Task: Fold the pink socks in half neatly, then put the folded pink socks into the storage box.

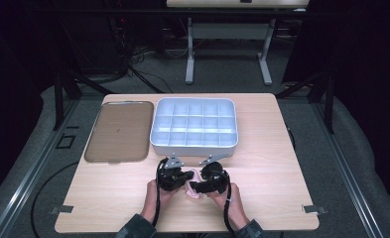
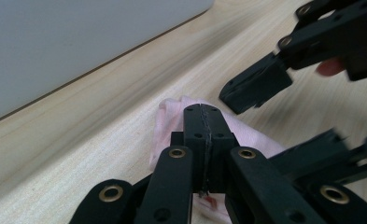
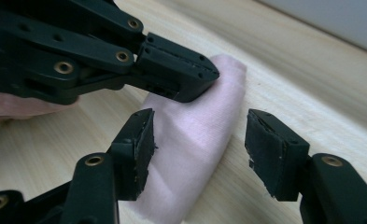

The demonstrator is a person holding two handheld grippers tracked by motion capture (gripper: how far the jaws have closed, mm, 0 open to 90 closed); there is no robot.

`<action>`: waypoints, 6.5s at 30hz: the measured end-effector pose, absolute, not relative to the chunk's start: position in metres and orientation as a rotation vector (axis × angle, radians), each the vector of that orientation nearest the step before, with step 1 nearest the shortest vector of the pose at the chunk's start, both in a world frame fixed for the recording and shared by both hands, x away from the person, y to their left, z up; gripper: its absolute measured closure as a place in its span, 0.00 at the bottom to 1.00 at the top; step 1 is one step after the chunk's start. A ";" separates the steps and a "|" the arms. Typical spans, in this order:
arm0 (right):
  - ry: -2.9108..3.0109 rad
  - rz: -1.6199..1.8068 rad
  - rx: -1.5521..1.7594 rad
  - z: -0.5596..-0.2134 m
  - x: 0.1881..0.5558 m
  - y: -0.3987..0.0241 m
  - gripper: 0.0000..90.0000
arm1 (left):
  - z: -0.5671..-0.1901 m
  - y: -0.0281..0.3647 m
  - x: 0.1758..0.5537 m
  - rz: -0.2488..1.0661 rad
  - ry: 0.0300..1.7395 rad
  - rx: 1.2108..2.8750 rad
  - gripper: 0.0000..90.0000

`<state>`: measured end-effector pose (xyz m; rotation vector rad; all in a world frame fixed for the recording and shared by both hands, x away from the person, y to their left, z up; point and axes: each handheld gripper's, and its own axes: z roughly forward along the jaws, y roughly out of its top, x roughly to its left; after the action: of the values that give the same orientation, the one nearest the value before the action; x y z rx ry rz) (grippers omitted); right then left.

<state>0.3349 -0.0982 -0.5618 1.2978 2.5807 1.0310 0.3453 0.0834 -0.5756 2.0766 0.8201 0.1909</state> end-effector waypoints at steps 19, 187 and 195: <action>2.626 0.985 1.300 -0.566 0.340 -0.092 0.52 | -0.559 0.148 0.332 0.419 0.985 2.013 0.26; 2.308 1.258 1.195 -0.458 0.346 -0.183 0.83 | -0.592 0.205 0.317 0.503 1.181 2.091 0.03; 2.299 1.250 1.171 -0.447 0.355 -0.185 0.83 | -0.592 0.205 0.317 0.504 1.181 2.090 0.02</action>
<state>0.3546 -0.1847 -0.4467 1.1713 2.2993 1.2498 0.3170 0.2045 -0.5921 2.0900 1.1811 0.5041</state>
